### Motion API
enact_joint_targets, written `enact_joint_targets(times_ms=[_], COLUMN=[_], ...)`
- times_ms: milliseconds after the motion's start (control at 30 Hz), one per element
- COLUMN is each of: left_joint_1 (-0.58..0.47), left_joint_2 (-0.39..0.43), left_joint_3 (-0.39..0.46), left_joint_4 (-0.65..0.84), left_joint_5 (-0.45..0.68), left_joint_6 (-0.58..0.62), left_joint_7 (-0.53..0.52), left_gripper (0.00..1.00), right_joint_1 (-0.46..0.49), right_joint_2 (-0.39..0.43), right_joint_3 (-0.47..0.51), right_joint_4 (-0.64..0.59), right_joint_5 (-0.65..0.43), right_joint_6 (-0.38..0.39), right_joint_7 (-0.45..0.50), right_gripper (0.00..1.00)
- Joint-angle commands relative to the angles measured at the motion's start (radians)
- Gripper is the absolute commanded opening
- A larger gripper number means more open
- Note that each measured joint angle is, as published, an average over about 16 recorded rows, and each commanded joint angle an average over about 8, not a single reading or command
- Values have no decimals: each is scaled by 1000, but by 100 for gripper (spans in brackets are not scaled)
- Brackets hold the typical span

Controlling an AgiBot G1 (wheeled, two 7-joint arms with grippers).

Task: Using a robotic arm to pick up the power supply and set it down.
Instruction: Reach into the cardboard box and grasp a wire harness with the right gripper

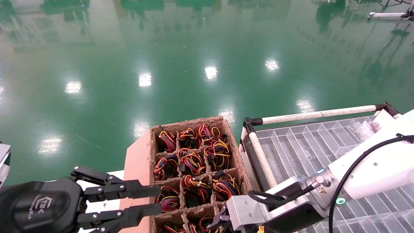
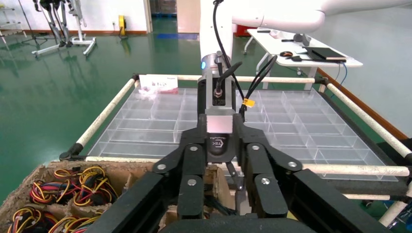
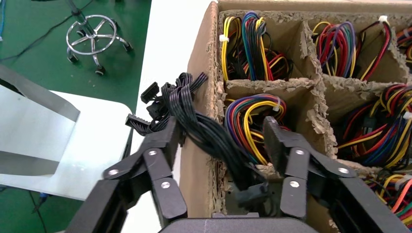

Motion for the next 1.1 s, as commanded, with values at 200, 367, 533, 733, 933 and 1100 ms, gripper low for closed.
enact_joint_targets(times_ms=[200, 367, 533, 733, 933, 1100], left_joint_1=[0, 0, 0, 0, 0, 0], left_joint_2=[0, 0, 0, 0, 0, 0], left_joint_3=[0, 0, 0, 0, 0, 0], left_joint_4=[0, 0, 0, 0, 0, 0], left_joint_5=[0, 0, 0, 0, 0, 0], left_joint_6=[0, 0, 0, 0, 0, 0], left_joint_7=[0, 0, 0, 0, 0, 0], left_gripper=[100, 100, 100, 100, 100, 100], right_joint_1=[-1, -5, -10, -17, -30, -47], right_joint_2=[17, 38, 61, 89, 119, 147], right_joint_3=[-25, -41, -64, -83, -84, -77], right_joint_4=[-40, -54, -60, -60, -56, -51], right_joint_5=[73, 127, 163, 190, 222, 260], right_joint_6=[-2, -2, 0, 8, 17, 20], right_joint_7=[-16, -26, -30, -38, -43, -42], right_gripper=[0, 0, 0, 0, 0, 0])
